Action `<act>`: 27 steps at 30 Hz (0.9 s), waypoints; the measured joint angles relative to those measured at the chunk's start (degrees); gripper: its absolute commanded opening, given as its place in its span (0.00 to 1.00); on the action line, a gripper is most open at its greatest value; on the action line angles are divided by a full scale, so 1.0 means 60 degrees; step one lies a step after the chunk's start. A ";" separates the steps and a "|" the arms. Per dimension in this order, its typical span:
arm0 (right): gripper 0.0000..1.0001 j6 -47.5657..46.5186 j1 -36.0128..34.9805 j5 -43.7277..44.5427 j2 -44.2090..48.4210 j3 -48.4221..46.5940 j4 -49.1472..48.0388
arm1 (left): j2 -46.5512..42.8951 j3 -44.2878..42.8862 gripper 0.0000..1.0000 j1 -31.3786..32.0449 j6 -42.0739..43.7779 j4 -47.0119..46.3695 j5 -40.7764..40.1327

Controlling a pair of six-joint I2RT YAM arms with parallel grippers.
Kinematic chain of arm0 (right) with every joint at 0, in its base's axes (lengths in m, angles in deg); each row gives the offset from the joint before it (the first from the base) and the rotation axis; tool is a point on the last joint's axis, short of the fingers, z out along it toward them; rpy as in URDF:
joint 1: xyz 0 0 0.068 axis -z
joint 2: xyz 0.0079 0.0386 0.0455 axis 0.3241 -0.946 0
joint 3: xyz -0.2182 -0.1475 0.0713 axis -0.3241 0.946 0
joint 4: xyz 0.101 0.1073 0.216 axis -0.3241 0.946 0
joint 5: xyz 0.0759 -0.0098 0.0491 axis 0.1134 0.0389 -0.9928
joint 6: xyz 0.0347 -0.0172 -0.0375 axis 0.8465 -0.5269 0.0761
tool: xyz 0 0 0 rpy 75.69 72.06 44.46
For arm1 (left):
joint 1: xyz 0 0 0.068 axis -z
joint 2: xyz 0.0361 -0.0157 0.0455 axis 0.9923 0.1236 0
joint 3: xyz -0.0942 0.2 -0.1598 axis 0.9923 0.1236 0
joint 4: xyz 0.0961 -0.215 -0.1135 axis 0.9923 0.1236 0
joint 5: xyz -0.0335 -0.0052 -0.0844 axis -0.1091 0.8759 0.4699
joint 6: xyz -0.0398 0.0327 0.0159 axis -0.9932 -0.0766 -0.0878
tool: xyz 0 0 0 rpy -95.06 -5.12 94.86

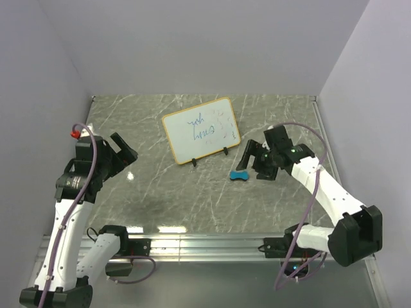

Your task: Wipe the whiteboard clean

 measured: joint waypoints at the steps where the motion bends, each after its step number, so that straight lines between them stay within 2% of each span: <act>1: 0.98 -0.0200 -0.0222 0.0372 -0.0058 -0.0270 0.0382 | -0.0098 0.0109 0.99 0.0080 -0.0022 -0.0007 0.0109; 7: 0.98 -0.1971 -0.1836 0.2779 -0.0885 -0.2280 0.1770 | -0.0612 0.0699 0.99 0.0328 -0.0117 -0.0211 0.0656; 10: 0.97 -0.2772 -0.2554 0.3690 -0.1789 -0.2969 0.2120 | -0.0590 0.0714 0.99 0.0353 -0.0178 -0.0280 0.0820; 17: 0.93 -0.4237 -0.2983 0.4925 -0.3759 -0.3020 0.2004 | -0.0277 0.0652 0.99 0.0361 -0.0353 -0.0302 0.0849; 23: 0.94 -0.4714 -0.3490 0.5931 -0.4728 -0.3548 0.1832 | -0.0419 0.0648 1.00 0.0361 -0.0670 -0.0062 0.0860; 27: 0.94 -0.4914 -0.3829 0.6051 -0.5359 -0.3603 0.1453 | -0.0514 0.0648 0.99 0.0368 -0.0798 0.0135 0.0903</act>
